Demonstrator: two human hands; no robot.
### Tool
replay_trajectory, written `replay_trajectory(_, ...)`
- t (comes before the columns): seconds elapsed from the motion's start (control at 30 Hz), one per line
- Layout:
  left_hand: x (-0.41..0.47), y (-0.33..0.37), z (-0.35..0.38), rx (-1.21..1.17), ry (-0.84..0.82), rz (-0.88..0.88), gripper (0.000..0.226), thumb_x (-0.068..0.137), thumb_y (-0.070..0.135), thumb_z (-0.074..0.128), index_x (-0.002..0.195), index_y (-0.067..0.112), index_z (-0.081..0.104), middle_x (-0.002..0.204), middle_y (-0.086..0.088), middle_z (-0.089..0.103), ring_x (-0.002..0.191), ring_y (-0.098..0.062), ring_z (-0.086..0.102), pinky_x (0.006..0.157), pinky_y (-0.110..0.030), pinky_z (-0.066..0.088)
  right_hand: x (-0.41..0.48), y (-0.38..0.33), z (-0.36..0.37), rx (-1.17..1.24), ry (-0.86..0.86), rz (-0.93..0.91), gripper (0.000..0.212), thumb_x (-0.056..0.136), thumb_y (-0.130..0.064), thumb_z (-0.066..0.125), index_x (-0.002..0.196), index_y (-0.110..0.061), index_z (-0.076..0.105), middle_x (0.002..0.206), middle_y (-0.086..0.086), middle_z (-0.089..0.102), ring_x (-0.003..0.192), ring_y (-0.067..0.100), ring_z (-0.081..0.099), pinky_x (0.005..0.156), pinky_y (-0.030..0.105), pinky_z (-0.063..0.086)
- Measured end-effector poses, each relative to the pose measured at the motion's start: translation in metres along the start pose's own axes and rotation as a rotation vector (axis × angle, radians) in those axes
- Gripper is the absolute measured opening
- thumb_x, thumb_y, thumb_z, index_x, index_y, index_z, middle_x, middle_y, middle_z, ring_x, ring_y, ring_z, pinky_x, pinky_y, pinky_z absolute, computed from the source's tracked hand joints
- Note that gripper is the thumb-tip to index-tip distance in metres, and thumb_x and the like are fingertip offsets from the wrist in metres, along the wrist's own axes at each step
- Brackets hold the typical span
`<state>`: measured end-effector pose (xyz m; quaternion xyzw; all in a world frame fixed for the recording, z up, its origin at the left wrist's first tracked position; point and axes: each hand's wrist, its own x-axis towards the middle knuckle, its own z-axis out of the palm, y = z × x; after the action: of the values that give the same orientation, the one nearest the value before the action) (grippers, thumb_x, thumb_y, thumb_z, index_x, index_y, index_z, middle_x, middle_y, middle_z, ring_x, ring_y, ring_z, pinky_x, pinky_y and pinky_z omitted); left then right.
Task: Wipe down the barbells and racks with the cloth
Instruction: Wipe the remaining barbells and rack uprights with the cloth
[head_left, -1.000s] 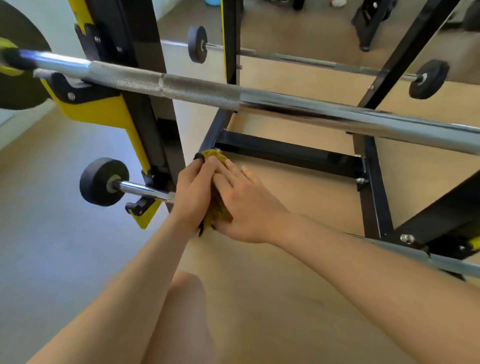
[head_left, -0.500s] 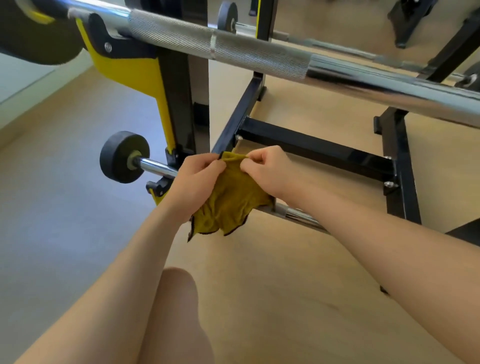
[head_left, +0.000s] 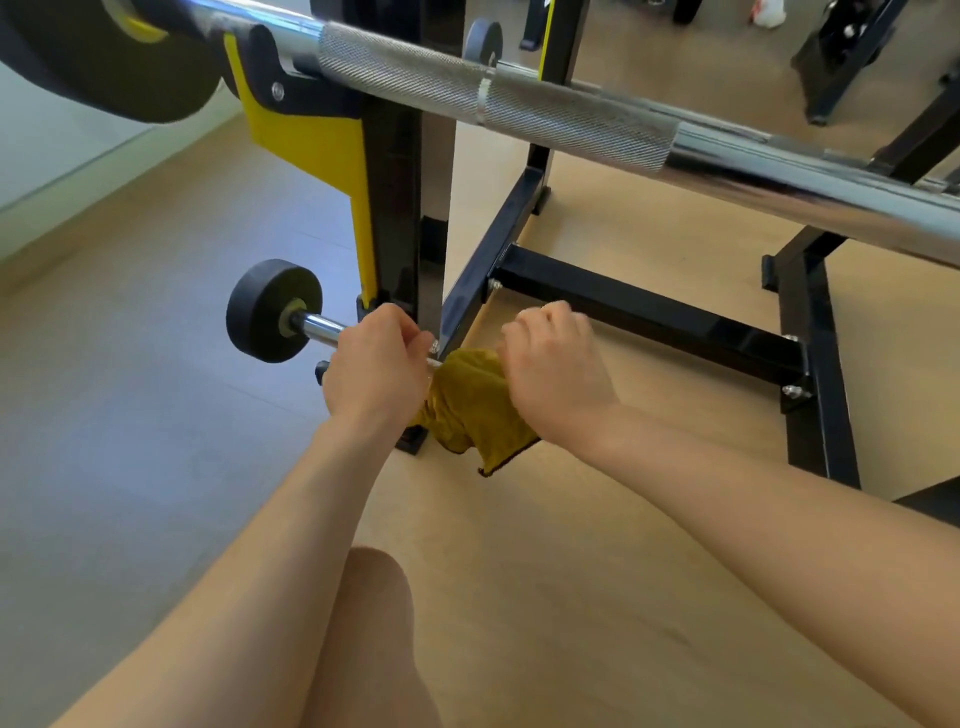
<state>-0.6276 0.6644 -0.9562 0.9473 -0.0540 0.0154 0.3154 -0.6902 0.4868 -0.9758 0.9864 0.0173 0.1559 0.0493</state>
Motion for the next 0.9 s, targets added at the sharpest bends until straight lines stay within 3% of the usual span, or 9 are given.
replay_trajectory(0.1,0.004,-0.013,-0.011,0.063,0.100,-0.023,0.009,0.101,0.020,0.066,0.109,0.020,0.069,0.096,-0.002,0.066,0.084,-0.023,0.058,0.067,-0.037,0.049,-0.012,-0.030,0.011,0.279,-0.243,-0.074,0.060,0.107,-0.053,0.040,0.151,-0.013,0.036,0.123,0.007,0.061,0.097,0.021,0.061,0.079,0.038,0.058)
replay_trajectory(0.17,0.007,-0.024,-0.016,0.081,0.146,-0.059,0.021,0.093,0.015,0.072,0.113,0.019,0.069,0.107,-0.006,0.064,0.095,-0.026,0.058,0.076,-0.042,0.058,-0.017,-0.043,0.025,0.086,-0.255,-0.113,0.066,0.103,-0.042,0.059,0.152,-0.009,0.030,0.118,0.010,0.058,0.084,0.021,0.061,0.068,0.034,0.059)
replay_trajectory(0.3,0.007,-0.039,-0.021,0.129,0.037,-0.189,0.041,0.089,0.013,0.074,0.127,0.012,0.059,0.123,-0.014,0.047,0.108,-0.031,0.047,0.091,-0.045,0.057,0.013,-0.056,0.033,-0.058,-0.296,-0.067,0.034,0.109,-0.032,0.054,0.133,-0.009,0.046,0.082,0.004,0.059,0.054,0.017,0.058,0.050,0.030,0.057)
replay_trajectory(0.43,0.003,-0.035,-0.023,0.128,0.004,-0.212,0.043,0.089,0.005,0.074,0.129,0.010,0.059,0.126,-0.015,0.046,0.108,-0.027,0.042,0.088,-0.034,0.049,0.058,-0.079,0.030,0.116,-0.494,0.040,0.054,0.107,-0.057,0.043,0.141,-0.015,0.046,0.097,0.003,0.066,0.072,0.023,0.065,0.058,0.033,0.055)
replay_trajectory(0.5,0.001,-0.031,-0.021,0.169,0.014,-0.208,0.043,0.089,0.005,0.073,0.129,0.011,0.059,0.127,-0.015,0.048,0.112,-0.030,0.044,0.093,-0.038,0.050,0.077,-0.097,0.024,0.158,-0.569,0.010,0.048,0.107,-0.047,0.051,0.141,-0.014,0.045,0.111,0.005,0.065,0.087,0.028,0.067,0.067,0.036,0.054)
replay_trajectory(0.63,-0.001,-0.026,-0.014,0.299,0.070,-0.067,0.038,0.088,0.008,0.075,0.123,0.018,0.065,0.121,-0.011,0.057,0.115,-0.032,0.045,0.098,-0.043,0.048,0.070,-0.098,0.013,0.182,-0.448,-0.086,0.037,0.106,-0.024,0.055,0.138,-0.008,0.044,0.113,0.009,0.067,0.077,0.024,0.062,0.064,0.034,0.045)
replay_trajectory(0.73,-0.003,-0.014,-0.002,0.147,0.093,0.129,0.026,0.091,0.005,0.075,0.111,0.022,0.072,0.109,-0.005,0.064,0.103,-0.022,0.047,0.092,-0.039,0.049,0.047,-0.075,0.013,0.089,-0.490,-0.181,0.018,0.106,-0.011,0.052,0.124,-0.009,0.054,0.105,0.006,0.063,0.060,0.014,0.049,0.061,0.030,0.046)
replay_trajectory(0.8,-0.006,-0.003,0.007,0.023,0.009,0.206,0.026,0.091,-0.001,0.071,0.102,0.023,0.071,0.104,0.001,0.061,0.101,-0.018,0.049,0.089,-0.037,0.053,0.033,-0.060,0.010,0.021,-0.517,-0.208,0.008,0.103,-0.006,0.053,0.109,-0.010,0.056,0.103,0.007,0.066,0.065,0.018,0.055,0.063,0.032,0.053)
replay_trajectory(0.9,-0.012,0.018,0.022,-0.027,-0.125,0.275,0.031,0.088,-0.004,0.068,0.102,0.024,0.069,0.105,0.005,0.059,0.104,-0.020,0.054,0.089,-0.040,0.056,0.008,-0.033,0.007,0.041,-0.568,-0.197,0.023,0.101,-0.008,0.057,0.124,-0.010,0.052,0.097,0.006,0.063,0.073,0.023,0.062,0.067,0.037,0.060)
